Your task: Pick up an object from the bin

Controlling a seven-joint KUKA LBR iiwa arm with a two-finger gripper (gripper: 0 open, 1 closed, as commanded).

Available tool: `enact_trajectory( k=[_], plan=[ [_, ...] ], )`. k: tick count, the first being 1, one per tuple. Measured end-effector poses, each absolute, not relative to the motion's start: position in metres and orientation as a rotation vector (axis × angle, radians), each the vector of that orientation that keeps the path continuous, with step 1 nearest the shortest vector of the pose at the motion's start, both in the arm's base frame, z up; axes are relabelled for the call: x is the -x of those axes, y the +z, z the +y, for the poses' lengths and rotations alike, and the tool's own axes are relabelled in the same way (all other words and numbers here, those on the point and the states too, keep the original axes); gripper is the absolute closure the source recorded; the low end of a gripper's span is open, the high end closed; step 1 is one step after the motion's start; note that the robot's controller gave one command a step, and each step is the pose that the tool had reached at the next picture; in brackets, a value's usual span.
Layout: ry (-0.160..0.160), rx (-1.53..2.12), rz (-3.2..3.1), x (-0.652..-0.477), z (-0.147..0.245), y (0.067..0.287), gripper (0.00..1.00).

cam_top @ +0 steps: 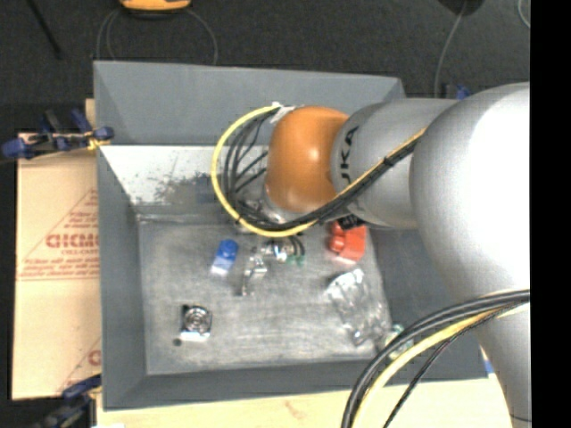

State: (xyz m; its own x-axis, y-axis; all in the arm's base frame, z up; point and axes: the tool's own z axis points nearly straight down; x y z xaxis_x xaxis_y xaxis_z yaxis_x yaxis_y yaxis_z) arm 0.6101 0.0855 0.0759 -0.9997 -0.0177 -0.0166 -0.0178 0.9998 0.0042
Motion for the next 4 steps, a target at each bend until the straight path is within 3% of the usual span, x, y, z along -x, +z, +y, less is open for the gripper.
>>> enact_trajectory(
  k=[1,2,3,4],
  plan=[
    [0.008,-0.421,3.102,-0.628,0.15,0.075,0.0],
    [0.01,-0.423,3.099,-0.629,0.149,0.077,1.0],
    [0.008,-0.557,3.081,-0.633,0.14,0.175,1.0],
    [0.005,-0.852,3.02,-0.574,0.142,0.237,1.0]
  ],
)
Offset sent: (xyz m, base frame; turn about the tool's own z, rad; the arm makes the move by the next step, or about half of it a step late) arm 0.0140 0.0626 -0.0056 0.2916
